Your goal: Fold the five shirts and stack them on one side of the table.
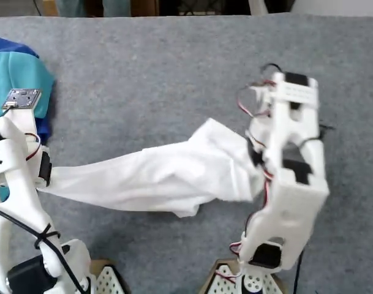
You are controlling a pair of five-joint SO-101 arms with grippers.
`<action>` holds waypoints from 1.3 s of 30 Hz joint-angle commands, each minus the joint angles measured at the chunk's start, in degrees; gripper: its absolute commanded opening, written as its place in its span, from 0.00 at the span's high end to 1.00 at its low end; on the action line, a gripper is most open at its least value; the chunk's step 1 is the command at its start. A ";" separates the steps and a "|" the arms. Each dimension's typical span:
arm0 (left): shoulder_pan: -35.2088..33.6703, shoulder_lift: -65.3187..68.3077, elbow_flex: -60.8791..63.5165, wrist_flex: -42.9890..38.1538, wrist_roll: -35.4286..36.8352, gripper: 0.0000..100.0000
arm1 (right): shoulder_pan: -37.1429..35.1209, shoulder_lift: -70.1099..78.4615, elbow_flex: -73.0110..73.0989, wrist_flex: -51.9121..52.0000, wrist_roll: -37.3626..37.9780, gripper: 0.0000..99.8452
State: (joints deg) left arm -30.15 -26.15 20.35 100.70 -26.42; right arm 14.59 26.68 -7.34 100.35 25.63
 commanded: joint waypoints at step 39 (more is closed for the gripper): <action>-0.57 15.82 -4.35 0.18 -1.14 0.97 | 19.43 -37.05 11.12 0.53 32.97 0.81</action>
State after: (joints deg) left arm -30.68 -10.15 18.77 100.35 -26.51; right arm 42.64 -8.92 6.29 100.70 66.42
